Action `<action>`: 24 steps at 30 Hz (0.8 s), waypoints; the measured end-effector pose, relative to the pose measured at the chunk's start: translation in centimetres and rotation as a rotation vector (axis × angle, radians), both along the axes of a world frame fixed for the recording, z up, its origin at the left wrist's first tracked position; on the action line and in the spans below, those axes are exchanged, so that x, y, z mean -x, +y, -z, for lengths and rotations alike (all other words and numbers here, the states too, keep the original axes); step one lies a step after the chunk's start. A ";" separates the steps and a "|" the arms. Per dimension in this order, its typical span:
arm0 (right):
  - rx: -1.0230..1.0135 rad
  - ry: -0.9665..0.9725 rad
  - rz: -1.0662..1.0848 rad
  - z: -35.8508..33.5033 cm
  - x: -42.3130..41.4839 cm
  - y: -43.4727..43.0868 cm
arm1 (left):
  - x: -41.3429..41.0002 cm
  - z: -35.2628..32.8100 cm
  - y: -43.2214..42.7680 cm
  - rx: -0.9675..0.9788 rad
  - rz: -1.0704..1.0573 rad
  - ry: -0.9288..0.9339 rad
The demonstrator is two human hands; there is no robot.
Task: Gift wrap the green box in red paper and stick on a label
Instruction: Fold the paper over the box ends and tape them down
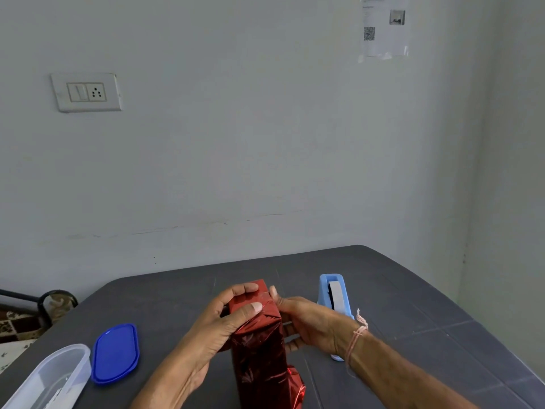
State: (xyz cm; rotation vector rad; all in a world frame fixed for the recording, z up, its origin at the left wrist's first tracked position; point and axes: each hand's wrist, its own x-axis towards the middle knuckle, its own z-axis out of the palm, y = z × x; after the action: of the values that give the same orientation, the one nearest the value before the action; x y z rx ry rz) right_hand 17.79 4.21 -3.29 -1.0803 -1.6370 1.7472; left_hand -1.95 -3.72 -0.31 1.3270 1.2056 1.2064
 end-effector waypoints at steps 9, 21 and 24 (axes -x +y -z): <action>-0.061 0.046 0.090 1.9 -0.2 -1.3 | 0.2 -0.1 -0.2 0.011 -0.011 0.014; -0.092 0.000 0.184 -2.3 -0.5 -1.8 | -0.3 -0.5 -0.6 0.005 0.015 0.048; -0.128 -0.073 0.199 -3.4 0.2 -2.0 | -0.4 -0.4 -0.6 0.005 0.018 0.058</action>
State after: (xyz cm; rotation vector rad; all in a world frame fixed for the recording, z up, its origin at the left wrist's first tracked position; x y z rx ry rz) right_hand 17.60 2.19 0.13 -1.2141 -1.6003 1.4717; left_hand -1.56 -4.33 0.10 1.3745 1.2338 1.1582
